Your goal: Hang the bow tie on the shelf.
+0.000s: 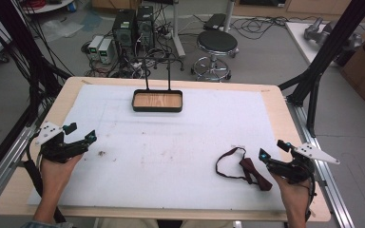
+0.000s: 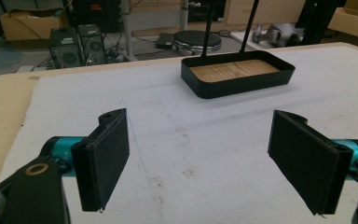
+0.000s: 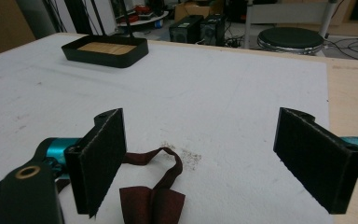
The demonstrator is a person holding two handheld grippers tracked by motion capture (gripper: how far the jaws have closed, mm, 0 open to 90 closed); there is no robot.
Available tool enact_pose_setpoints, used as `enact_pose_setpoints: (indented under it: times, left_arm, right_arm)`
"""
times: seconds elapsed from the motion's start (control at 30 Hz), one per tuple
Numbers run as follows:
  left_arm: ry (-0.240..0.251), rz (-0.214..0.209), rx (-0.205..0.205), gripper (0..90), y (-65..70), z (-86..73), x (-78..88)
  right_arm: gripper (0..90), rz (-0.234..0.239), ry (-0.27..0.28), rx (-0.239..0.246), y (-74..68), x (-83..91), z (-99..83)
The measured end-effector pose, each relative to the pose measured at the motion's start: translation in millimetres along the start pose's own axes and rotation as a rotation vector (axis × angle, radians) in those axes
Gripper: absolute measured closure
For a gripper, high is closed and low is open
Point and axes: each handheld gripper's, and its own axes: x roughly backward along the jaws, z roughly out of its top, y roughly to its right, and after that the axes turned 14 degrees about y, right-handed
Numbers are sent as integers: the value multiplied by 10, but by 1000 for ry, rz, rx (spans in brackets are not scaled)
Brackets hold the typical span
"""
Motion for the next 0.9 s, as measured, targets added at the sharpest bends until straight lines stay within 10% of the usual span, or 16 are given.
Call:
enact_pose_setpoints:
  times: [0.9]
  left_arm:
    - [11, 0, -11, 211, 7, 37, -50]
  right_arm:
    - [201, 9, -55, 19, -57, 100, -75]
